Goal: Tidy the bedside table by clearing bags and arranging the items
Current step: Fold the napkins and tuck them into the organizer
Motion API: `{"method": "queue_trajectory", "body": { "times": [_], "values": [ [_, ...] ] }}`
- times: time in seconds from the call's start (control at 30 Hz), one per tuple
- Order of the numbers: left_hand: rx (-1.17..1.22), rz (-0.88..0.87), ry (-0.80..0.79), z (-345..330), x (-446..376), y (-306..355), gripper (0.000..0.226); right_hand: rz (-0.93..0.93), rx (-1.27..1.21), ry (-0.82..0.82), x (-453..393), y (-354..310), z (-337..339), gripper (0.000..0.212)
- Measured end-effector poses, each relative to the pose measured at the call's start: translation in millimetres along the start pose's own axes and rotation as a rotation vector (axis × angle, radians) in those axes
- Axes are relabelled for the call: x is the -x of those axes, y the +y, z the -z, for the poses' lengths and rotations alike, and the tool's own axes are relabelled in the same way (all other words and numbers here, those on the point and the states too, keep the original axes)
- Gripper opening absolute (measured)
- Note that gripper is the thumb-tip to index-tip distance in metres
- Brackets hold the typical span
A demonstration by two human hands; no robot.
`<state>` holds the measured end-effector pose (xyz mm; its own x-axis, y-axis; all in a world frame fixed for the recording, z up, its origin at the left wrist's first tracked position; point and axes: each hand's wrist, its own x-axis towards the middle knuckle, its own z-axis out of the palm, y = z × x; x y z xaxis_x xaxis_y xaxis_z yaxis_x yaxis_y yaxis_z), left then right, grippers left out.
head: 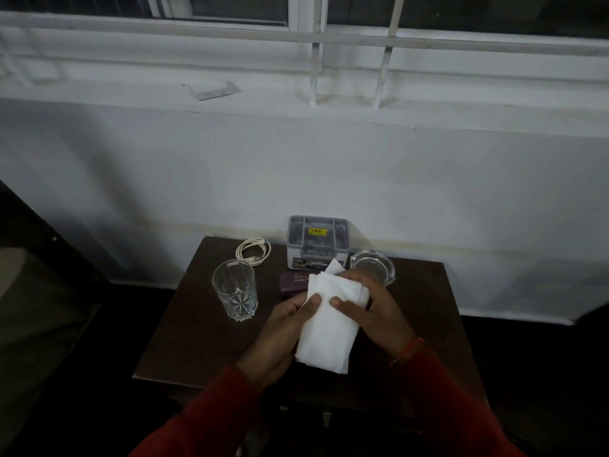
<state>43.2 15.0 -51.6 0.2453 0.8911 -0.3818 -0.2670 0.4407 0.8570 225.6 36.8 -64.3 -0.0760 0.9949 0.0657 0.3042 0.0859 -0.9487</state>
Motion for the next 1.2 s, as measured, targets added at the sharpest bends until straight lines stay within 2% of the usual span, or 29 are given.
{"method": "queue_trajectory", "body": {
  "times": [0.13,0.23,0.3,0.37,0.43,0.63,0.7,0.77,0.83,0.93,1.07,1.2],
  "values": [
    [0.065,0.037,-0.036,-1,2,2,0.035,-0.015,-0.094,0.041,0,-4,1,0.044],
    [0.197,0.093,-0.032,-4,4,4,0.041,0.006,-0.122,0.053,0,-9,4,0.028],
    [0.289,0.116,-0.056,-4,5,6,0.044,0.052,-0.129,0.027,1,-14,6,0.017],
    [0.334,0.154,-0.067,-1,5,7,0.047,0.135,-0.15,-0.005,2,-19,9,0.02],
    [0.362,0.197,-0.063,0,4,7,0.05,0.215,-0.17,-0.047,3,-24,9,0.013],
    [0.29,0.097,-0.042,0,-3,-3,0.047,0.186,-0.333,-0.153,5,-29,7,0.013],
    [0.312,0.072,0.002,1,-6,-9,0.051,0.167,-0.42,-0.064,3,-32,7,0.019],
    [0.293,0.065,0.09,2,-9,-13,0.043,0.124,-0.462,0.078,-1,-35,11,0.017],
    [0.237,0.062,0.182,5,-11,-14,0.026,0.061,-0.391,0.226,-5,-38,19,0.016],
    [0.218,0.076,0.241,11,-14,-13,0.025,-0.039,-0.279,0.387,-14,-41,30,0.015],
    [0.168,0.079,0.234,16,-15,-7,0.031,-0.104,-0.343,0.463,-48,-57,39,0.014],
    [0.127,0.078,0.221,19,-15,-4,0.027,-0.114,-0.303,0.545,-99,-63,42,0.029]
  ]
}}
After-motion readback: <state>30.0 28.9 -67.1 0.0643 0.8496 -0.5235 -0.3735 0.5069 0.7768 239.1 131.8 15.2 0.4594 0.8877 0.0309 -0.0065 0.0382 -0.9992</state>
